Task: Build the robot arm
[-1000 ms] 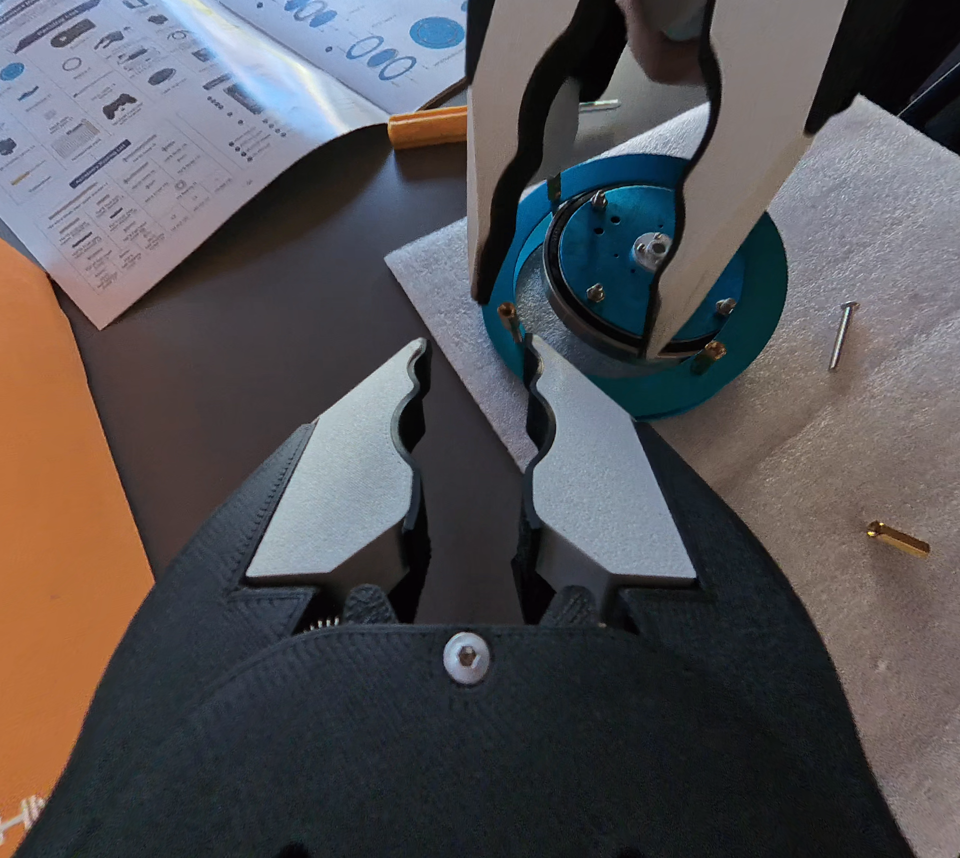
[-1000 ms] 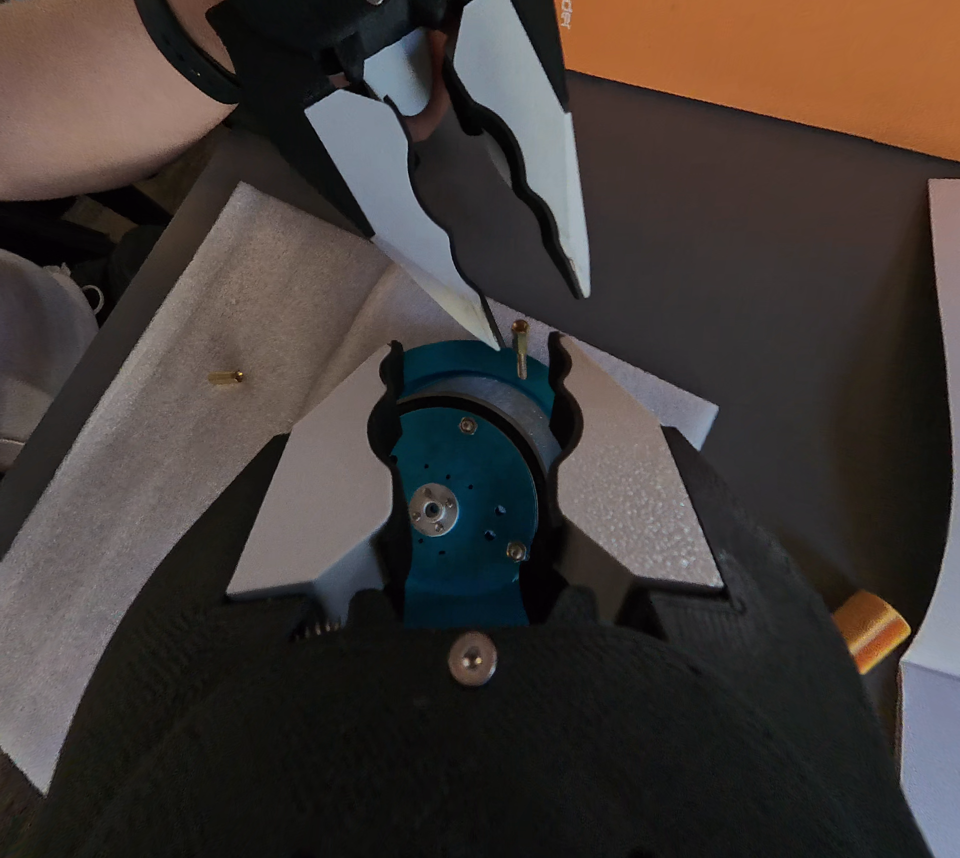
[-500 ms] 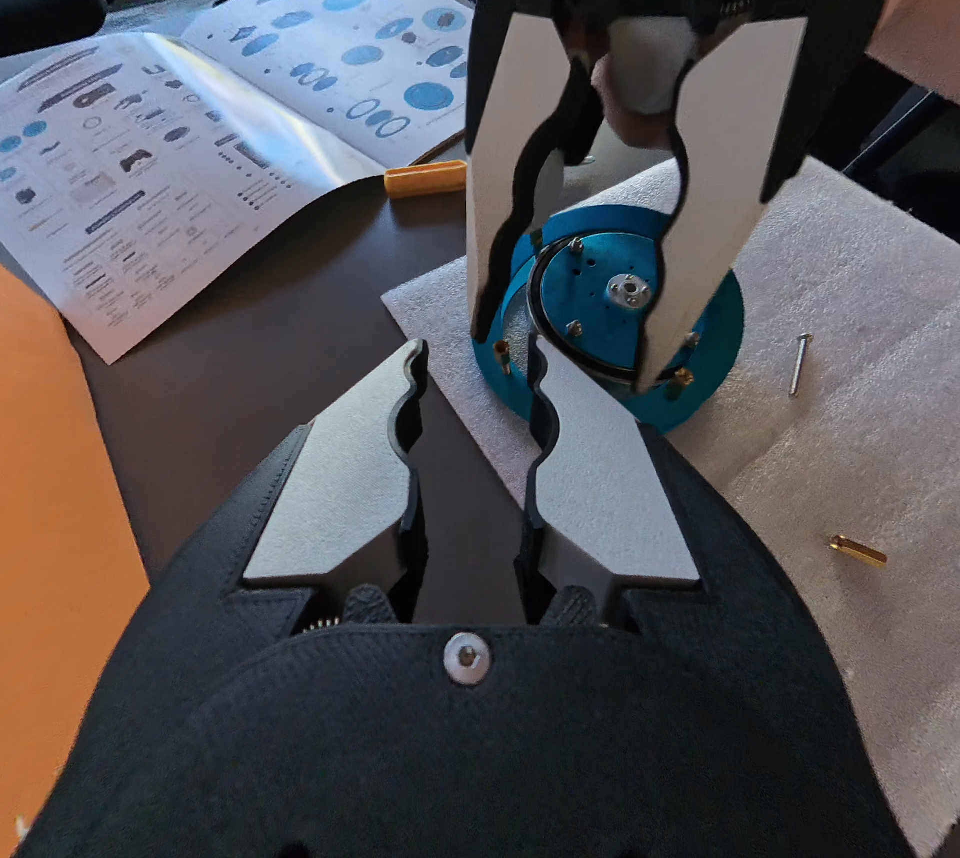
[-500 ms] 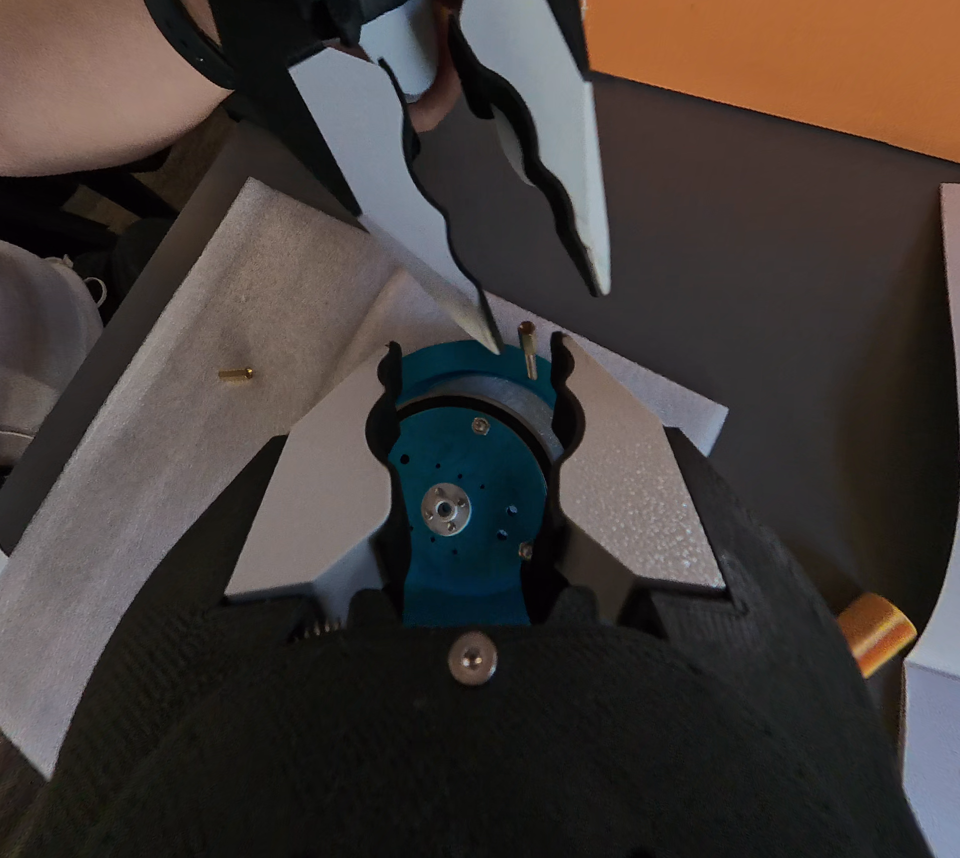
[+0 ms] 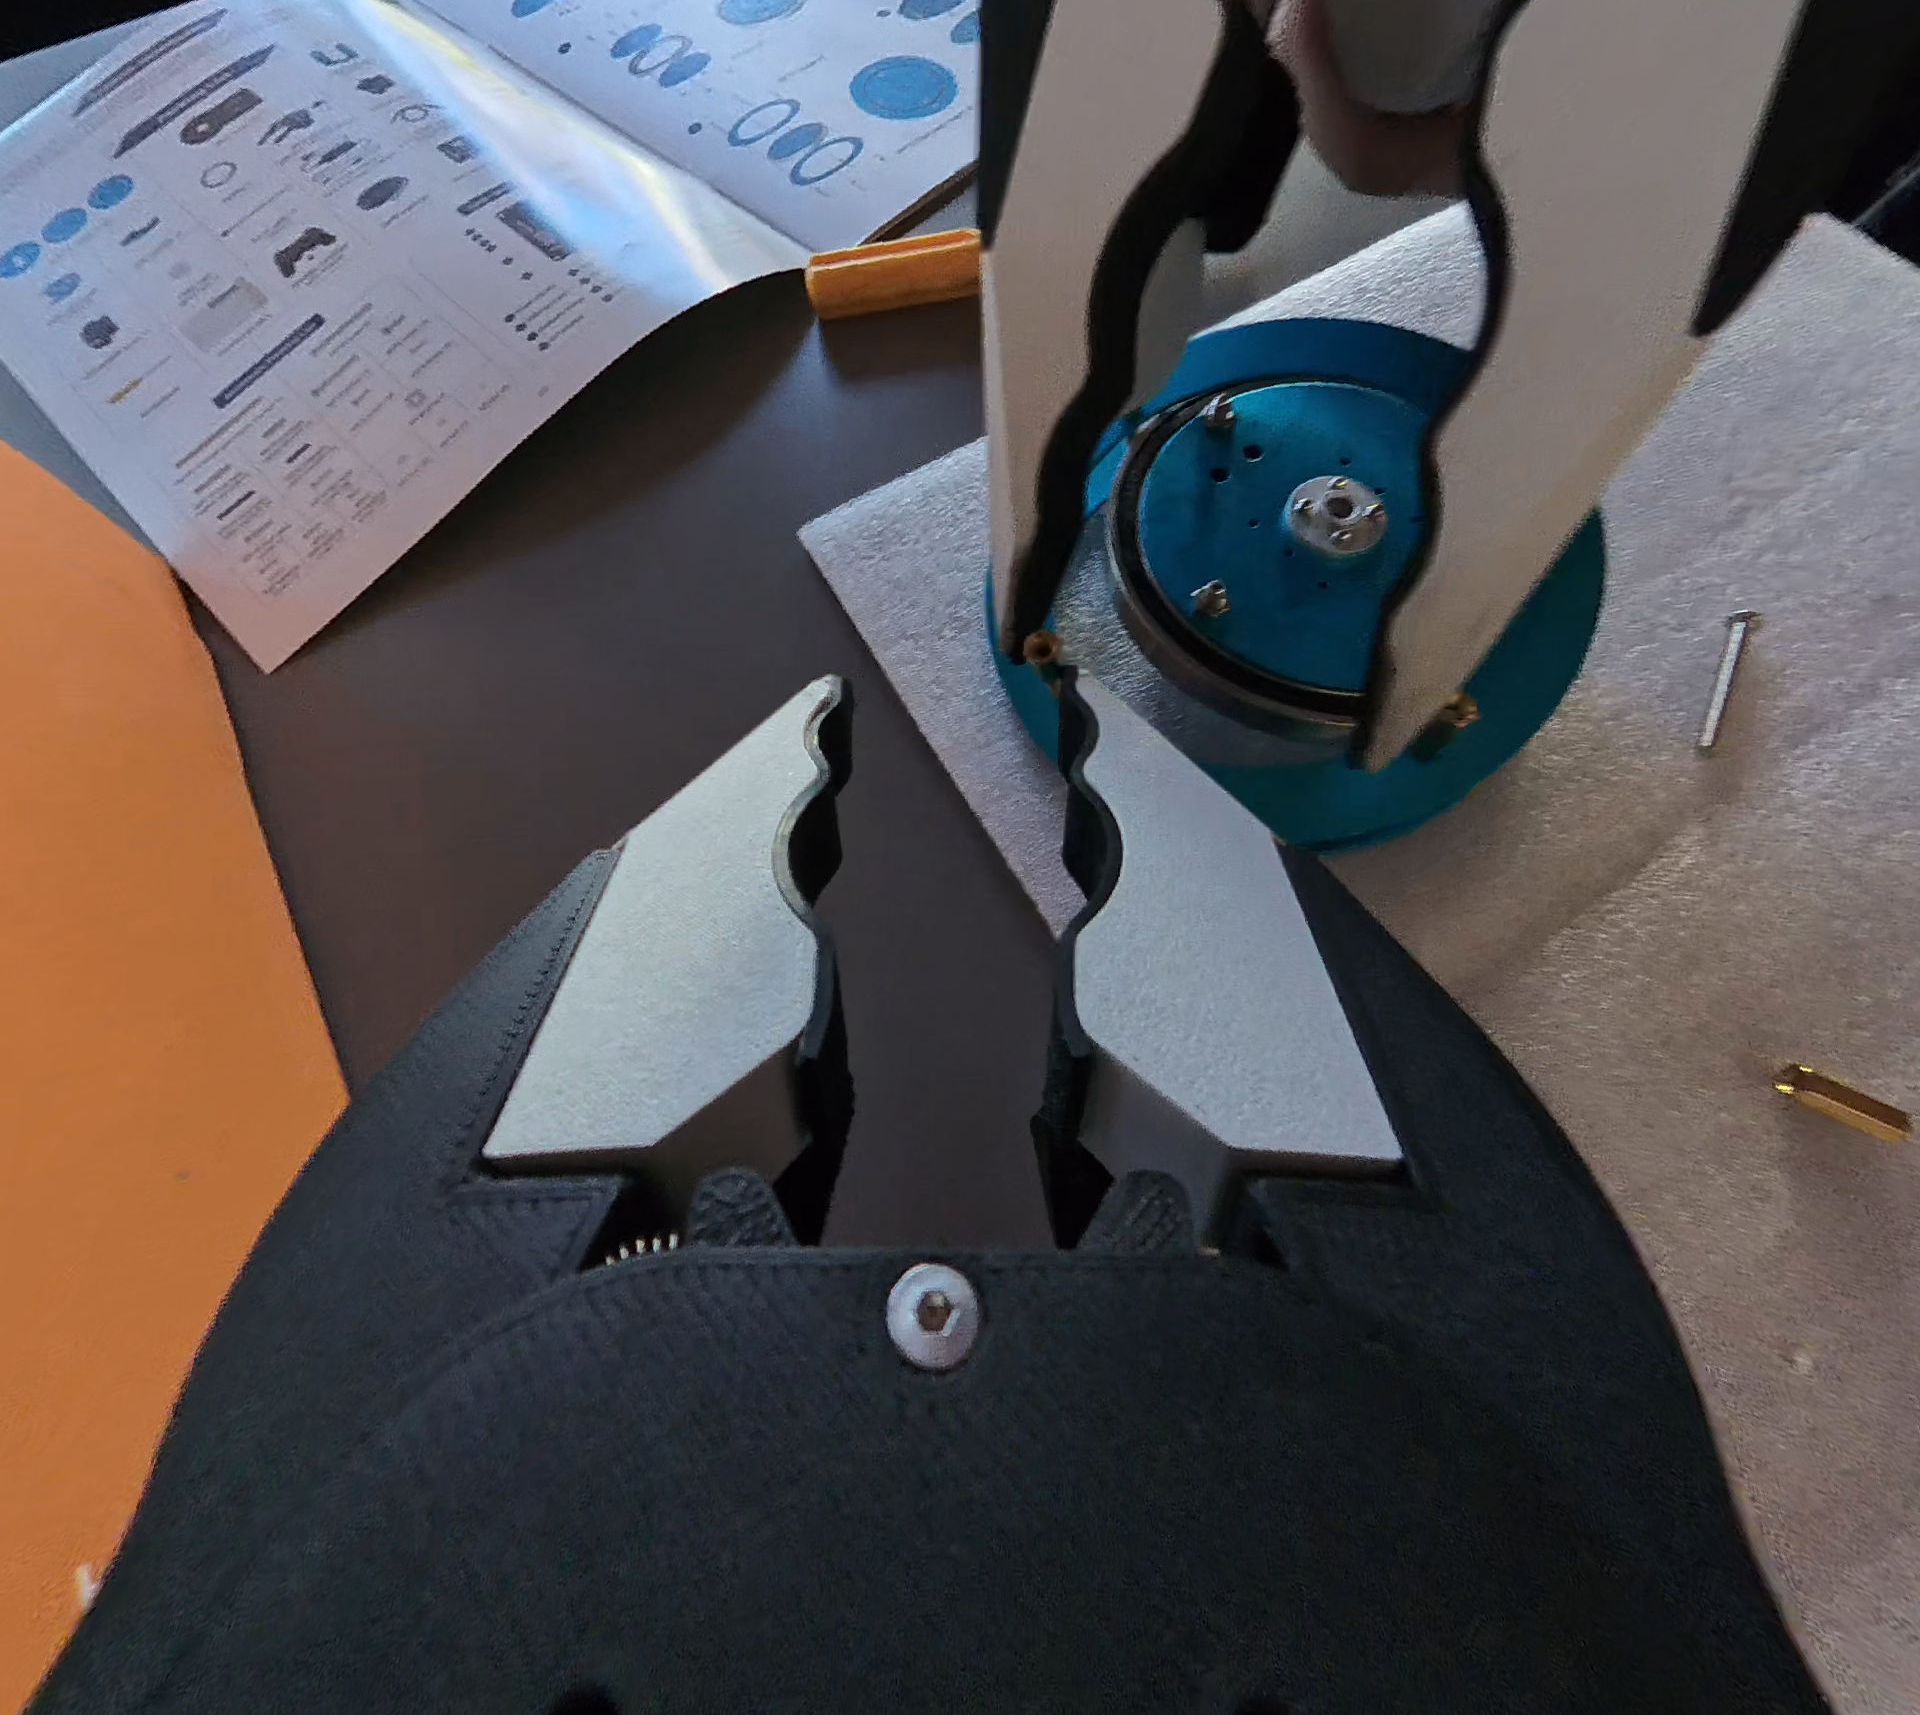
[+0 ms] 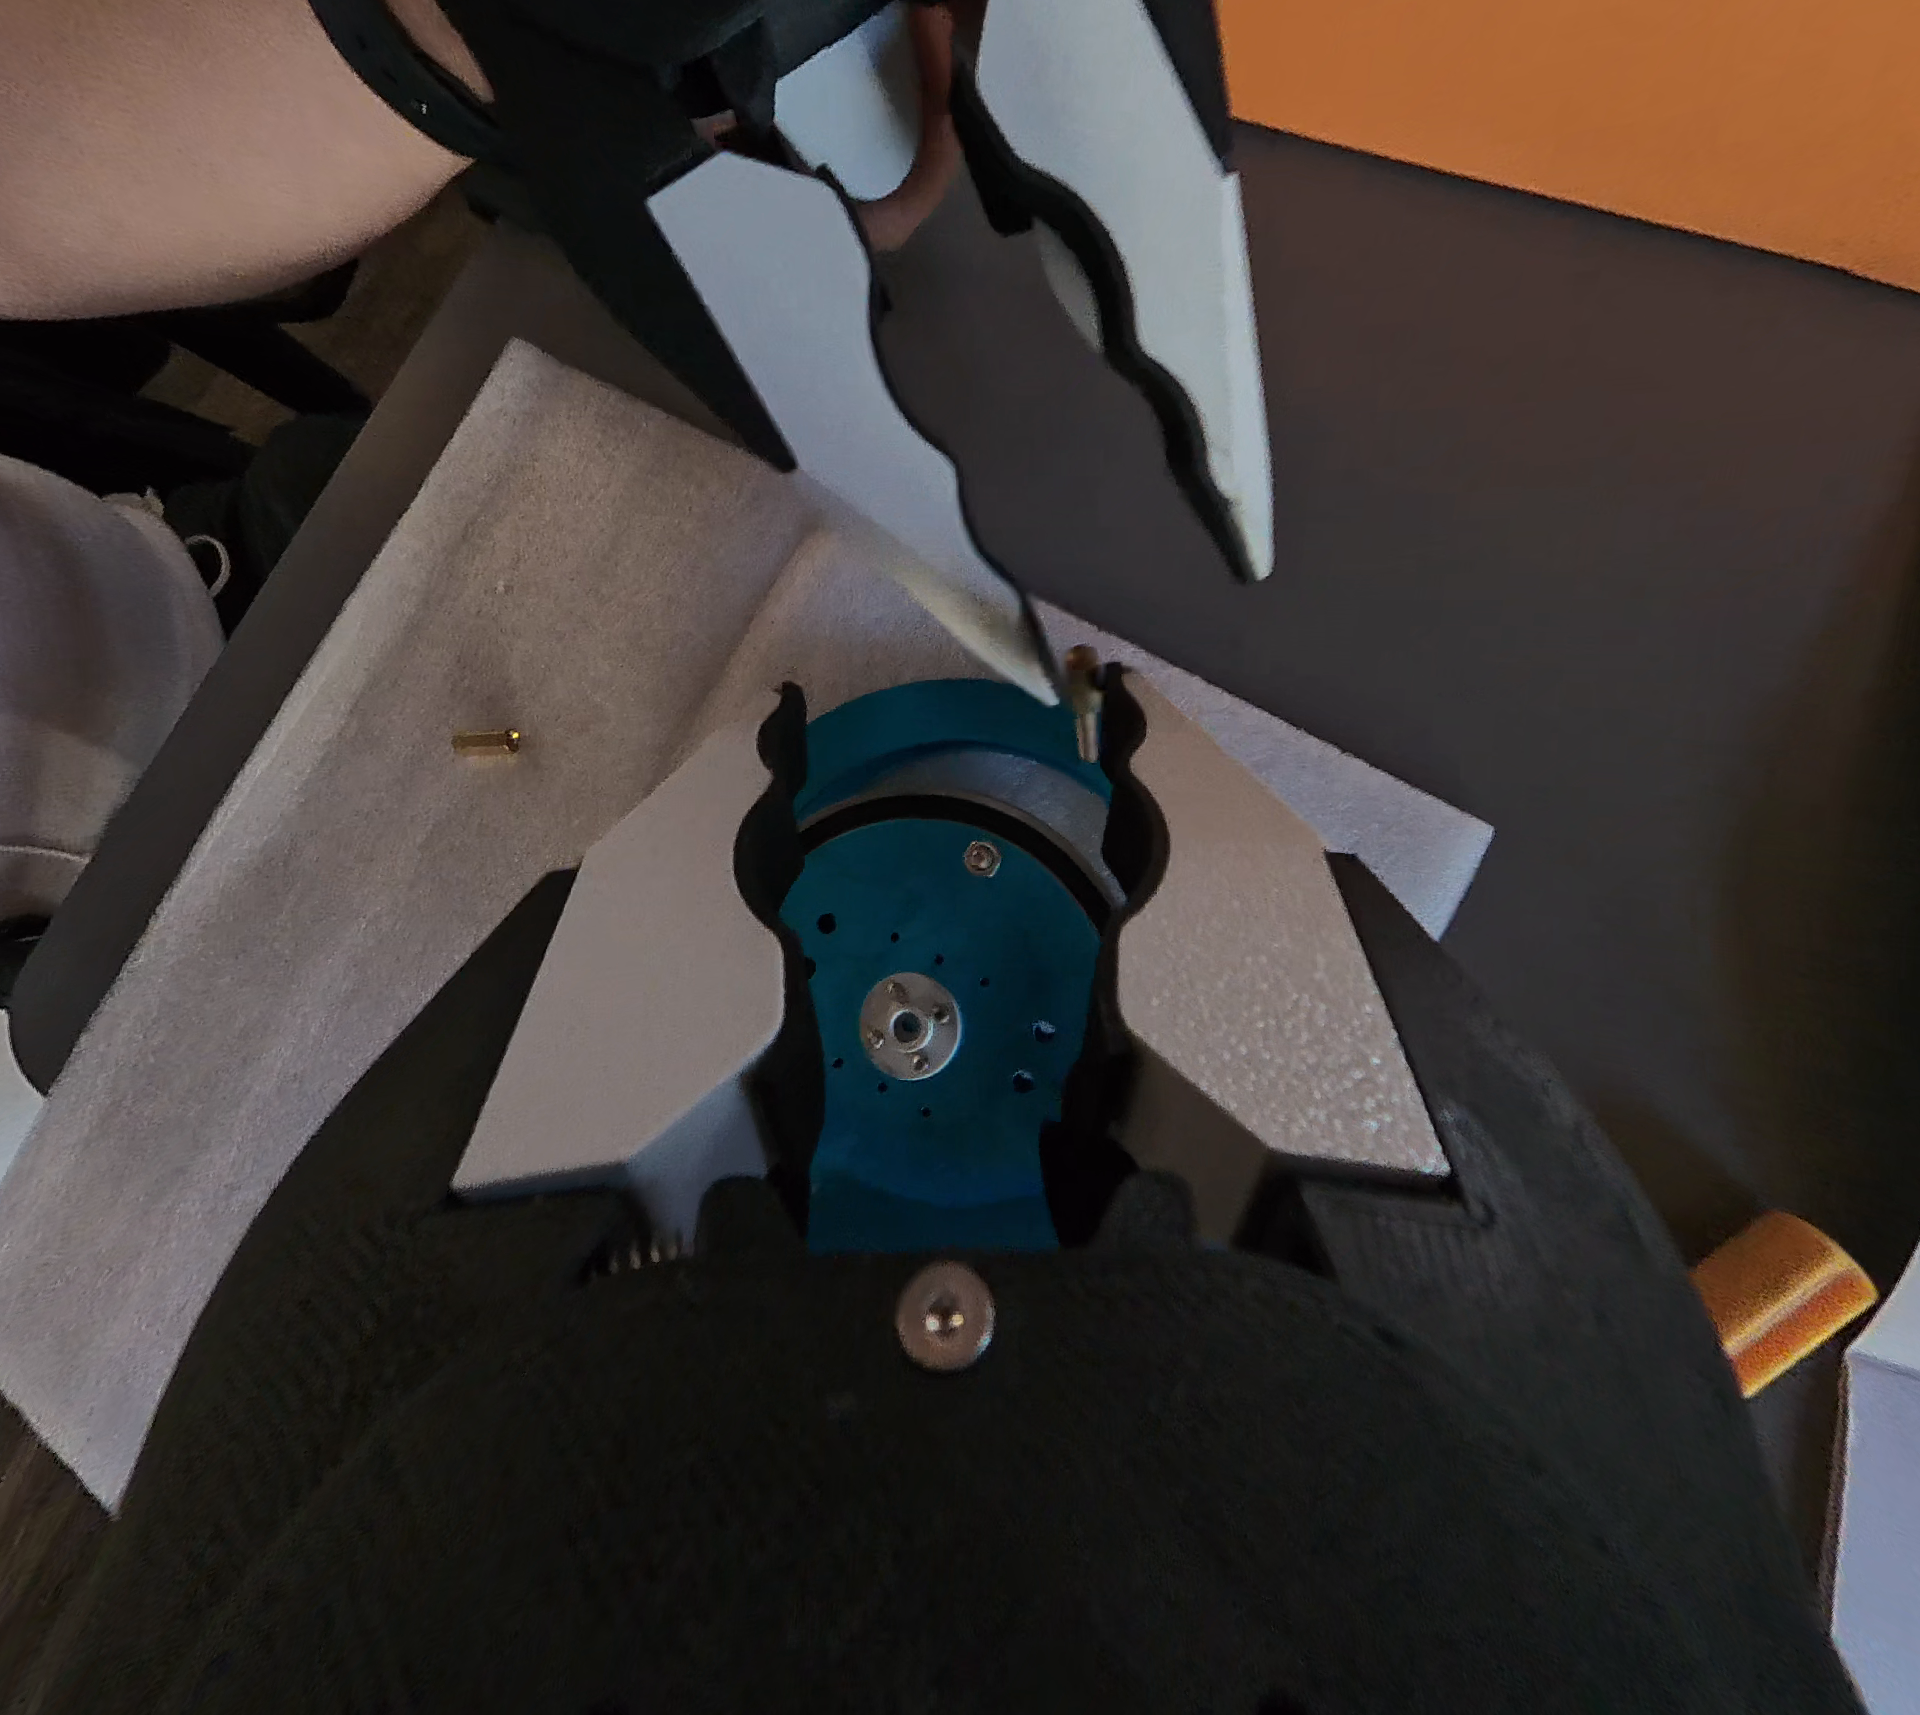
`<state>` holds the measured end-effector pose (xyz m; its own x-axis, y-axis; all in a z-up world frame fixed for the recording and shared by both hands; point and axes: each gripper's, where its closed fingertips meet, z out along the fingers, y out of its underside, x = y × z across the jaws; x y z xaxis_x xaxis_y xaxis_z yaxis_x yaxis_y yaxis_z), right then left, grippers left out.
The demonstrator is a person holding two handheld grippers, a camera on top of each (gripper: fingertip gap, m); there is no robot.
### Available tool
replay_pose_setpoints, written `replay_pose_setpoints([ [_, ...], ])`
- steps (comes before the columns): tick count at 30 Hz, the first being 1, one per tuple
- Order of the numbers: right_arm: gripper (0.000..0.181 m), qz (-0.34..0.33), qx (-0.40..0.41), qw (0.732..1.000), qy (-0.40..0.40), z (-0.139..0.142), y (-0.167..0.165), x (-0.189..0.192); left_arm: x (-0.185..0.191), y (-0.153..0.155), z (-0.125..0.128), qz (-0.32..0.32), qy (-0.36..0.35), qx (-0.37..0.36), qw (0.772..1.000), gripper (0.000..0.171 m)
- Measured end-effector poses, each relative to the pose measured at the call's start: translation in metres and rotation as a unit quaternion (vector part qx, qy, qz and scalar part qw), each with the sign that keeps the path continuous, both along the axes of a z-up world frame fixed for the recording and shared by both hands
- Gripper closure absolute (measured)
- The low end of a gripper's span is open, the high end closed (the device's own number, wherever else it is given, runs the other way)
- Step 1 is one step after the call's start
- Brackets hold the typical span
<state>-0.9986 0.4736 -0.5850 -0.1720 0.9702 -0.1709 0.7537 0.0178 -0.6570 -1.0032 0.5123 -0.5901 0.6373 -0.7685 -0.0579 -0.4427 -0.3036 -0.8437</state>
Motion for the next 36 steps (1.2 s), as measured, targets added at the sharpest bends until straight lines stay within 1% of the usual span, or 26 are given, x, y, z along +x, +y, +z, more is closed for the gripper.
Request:
replay_pose_setpoints([
  [2,0.124,0.002,0.002,1.0,-0.005,0.0,-0.002,0.003,-0.003,0.0,-0.002,0.003,0.001,-0.007,1.0,0.131],
  [5,0.13,-0.006,0.009,1.0,-0.01,0.0,0.001,0.011,-0.013,-0.001,-0.004,0.017,0.009,-0.004,1.0,0.135],
  [7,0.128,-0.015,0.027,0.999,-0.012,-0.001,0.008,0.012,-0.007,-0.006,0.0,0.001,-0.007,-0.005,1.0,0.133],
  [9,0.124,-0.012,0.031,0.999,-0.004,-0.001,0.008,0.006,0.001,-0.008,0.005,-0.013,-0.012,0.012,1.0,0.133],
  [12,0.124,0.009,0.022,1.0,-0.007,-0.003,-0.002,0.001,0.0,-0.001,0.005,0.0,0.01,0.029,1.0,0.131],
  [14,0.123,0.008,0.03,0.999,-0.019,-0.004,-0.001,0.004,-0.005,0.001,0.003,0.011,0.003,0.018,1.0,0.129],
  [16,0.125,0.008,0.03,0.999,-0.022,-0.002,-0.001,0.011,-0.012,0.001,0.004,0.022,-0.008,0.016,1.0,0.132],
  [20,0.126,-0.007,0.03,0.999,-0.007,0.002,0.004,0.011,-0.004,-0.008,0.01,-0.005,-0.034,0.018,0.999,0.131],
  [22,0.124,-0.003,0.026,1.0,-0.004,0.001,0.003,0.006,0.002,-0.007,0.008,-0.009,-0.02,0.021,1.0,0.129],
  [25,0.124,0.007,0.022,1.0,-0.013,-0.003,-0.002,0.004,-0.001,-0.001,0.001,0.003,0.008,0.026,1.0,0.129],
  [26,0.124,0.007,0.023,1.0,-0.016,-0.003,-0.003,0.005,-0.003,0.0,0.001,0.01,0.006,0.023,1.0,0.127],
  [27,0.126,0.007,0.021,1.0,-0.017,-0.002,-0.004,0.008,-0.007,0.0,0.0,0.016,0.001,0.019,1.0,0.13],
  [28,0.131,0.009,0.017,1.0,-0.014,0.0,-0.005,0.01,-0.011,0.001,0.0,0.022,-0.003,0.017,1.0,0.132],
  [30,0.131,-0.004,0.026,1.0,-0.002,0.004,0.001,0.011,-0.014,-0.001,0.0,0.023,-0.012,0.014,1.0,0.132],
  [31,0.131,-0.011,0.031,0.999,0.0,0.004,0.004,0.011,-0.011,-0.003,0.002,0.015,-0.019,0.012,1.0,0.13],
  [33,0.123,-0.018,0.029,0.999,0.003,0.003,0.008,0.007,-0.002,-0.007,0.007,-0.004,-0.029,0.018,0.999,0.129],
  [36,0.121,0.0,0.016,1.0,0.002,-0.001,-0.001,0.001,0.001,-0.003,0.005,-0.003,-0.009,0.027,1.0,0.128],
])
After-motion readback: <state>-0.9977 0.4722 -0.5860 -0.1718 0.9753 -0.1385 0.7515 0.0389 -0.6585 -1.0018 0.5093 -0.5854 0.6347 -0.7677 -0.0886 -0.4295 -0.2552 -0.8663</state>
